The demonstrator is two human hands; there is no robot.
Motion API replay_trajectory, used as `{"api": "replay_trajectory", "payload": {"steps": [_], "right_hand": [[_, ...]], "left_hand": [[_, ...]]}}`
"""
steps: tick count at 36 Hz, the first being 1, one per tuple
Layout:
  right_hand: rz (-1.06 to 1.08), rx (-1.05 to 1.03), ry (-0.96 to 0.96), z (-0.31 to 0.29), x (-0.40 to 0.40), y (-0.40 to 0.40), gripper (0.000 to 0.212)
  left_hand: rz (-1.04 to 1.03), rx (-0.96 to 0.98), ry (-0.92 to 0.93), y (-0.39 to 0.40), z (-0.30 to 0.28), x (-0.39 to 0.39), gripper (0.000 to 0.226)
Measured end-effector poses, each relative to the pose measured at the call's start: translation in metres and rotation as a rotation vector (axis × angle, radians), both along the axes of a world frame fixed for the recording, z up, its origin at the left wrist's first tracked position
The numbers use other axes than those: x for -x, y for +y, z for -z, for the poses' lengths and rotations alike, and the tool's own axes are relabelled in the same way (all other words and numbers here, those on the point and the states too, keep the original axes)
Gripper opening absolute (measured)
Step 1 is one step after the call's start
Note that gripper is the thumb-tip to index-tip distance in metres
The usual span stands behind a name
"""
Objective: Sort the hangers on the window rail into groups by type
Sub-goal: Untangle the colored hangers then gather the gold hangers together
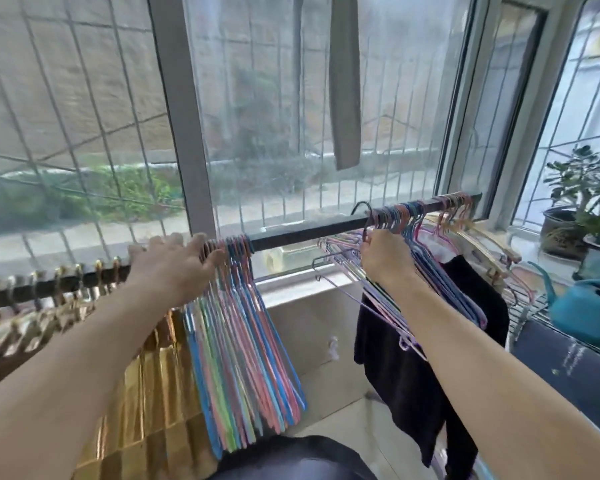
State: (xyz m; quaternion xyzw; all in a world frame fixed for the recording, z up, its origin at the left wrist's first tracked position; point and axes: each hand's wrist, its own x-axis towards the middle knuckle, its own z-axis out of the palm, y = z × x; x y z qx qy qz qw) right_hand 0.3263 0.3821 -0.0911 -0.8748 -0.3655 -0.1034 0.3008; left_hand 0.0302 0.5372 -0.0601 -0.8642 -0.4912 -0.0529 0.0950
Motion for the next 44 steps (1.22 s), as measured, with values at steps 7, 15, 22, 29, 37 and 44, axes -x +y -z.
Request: {"api": "replay_trajectory", "payload": {"steps": [7,15,22,29,37,44], "right_hand": [[0.052,0.055,0.046,-0.002,-0.016,0.035,0.021],[0.122,0.168,0.102,0.0,-0.032,0.046,0.026],[0.177,0.177,0.067,0.008,-0.046,0.041,0.019],[0.162,0.206,0.002,0.006,-0.045,0.041,0.018],[0.076,0.152,-0.201,0.001,-0.037,0.042,0.021],[-0.03,0.138,0.151,-0.006,-0.038,0.05,0.024]], "left_hand": [[-0.016,-0.027,-0.028,0.006,0.001,-0.001,0.079],[-0.024,-0.017,-0.033,0.007,-0.001,-0.003,0.072],[-0.023,-0.014,-0.012,0.007,-0.001,-0.005,0.073],[-0.028,-0.008,-0.018,0.008,-0.002,-0.001,0.074],[-0.018,-0.009,-0.013,0.009,-0.001,-0.001,0.074],[-0.011,-0.008,-0.025,0.01,0.001,-0.002,0.074]]}}
